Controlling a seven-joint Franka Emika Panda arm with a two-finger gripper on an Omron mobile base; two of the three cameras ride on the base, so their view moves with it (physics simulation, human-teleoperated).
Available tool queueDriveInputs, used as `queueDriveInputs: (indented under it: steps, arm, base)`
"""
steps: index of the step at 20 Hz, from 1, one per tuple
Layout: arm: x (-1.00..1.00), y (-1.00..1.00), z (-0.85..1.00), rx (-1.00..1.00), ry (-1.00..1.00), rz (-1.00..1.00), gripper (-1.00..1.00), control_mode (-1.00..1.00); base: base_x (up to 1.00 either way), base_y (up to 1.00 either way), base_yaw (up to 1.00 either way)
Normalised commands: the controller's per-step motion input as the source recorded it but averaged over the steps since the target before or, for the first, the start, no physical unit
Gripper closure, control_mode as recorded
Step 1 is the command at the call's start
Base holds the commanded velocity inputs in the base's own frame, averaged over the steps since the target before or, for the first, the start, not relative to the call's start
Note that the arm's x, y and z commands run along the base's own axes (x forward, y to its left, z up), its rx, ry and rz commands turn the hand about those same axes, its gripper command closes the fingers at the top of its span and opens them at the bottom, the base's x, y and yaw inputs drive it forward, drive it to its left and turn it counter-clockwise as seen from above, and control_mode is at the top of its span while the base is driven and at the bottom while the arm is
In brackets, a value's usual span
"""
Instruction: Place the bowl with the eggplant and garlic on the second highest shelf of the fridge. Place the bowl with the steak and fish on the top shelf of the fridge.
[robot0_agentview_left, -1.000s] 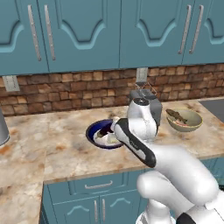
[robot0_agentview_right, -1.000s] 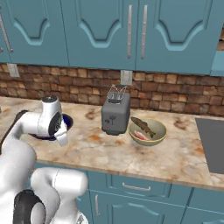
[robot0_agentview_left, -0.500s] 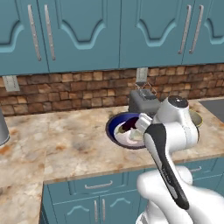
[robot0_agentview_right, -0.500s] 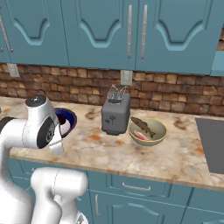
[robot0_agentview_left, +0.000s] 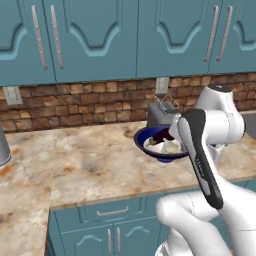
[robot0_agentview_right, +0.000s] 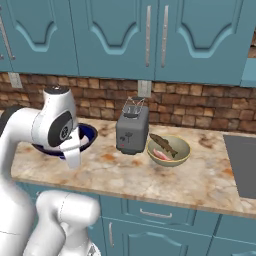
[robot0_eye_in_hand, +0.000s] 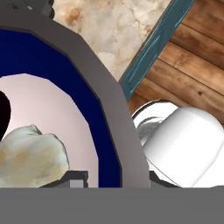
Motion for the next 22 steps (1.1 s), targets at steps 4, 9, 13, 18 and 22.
queueDriveInputs:
  steps: [4,9,13,18,22]
  arm:
    - [0.00,0.00,0.00,0.00,0.00,0.00,1.00,1.00]
    - [0.00,0.00,0.00,0.00,0.00,0.00,1.00,1.00]
    - [0.00,0.00,0.00,0.00,0.00,0.00,1.00,1.00]
    - [0.00,0.00,0.00,0.00,0.00,0.00,1.00,1.00]
    - [0.00,0.00,0.00,0.00,0.00,0.00,1.00,1.00]
  base:
    - [-0.59,-0.23,-0.04]
    - [-0.72,-0.45,-0.19]
    - [-0.35,-0.49,-0.43]
    - [0.03,-0.61,-0.62]
    - [0.24,-0.55,-0.67]
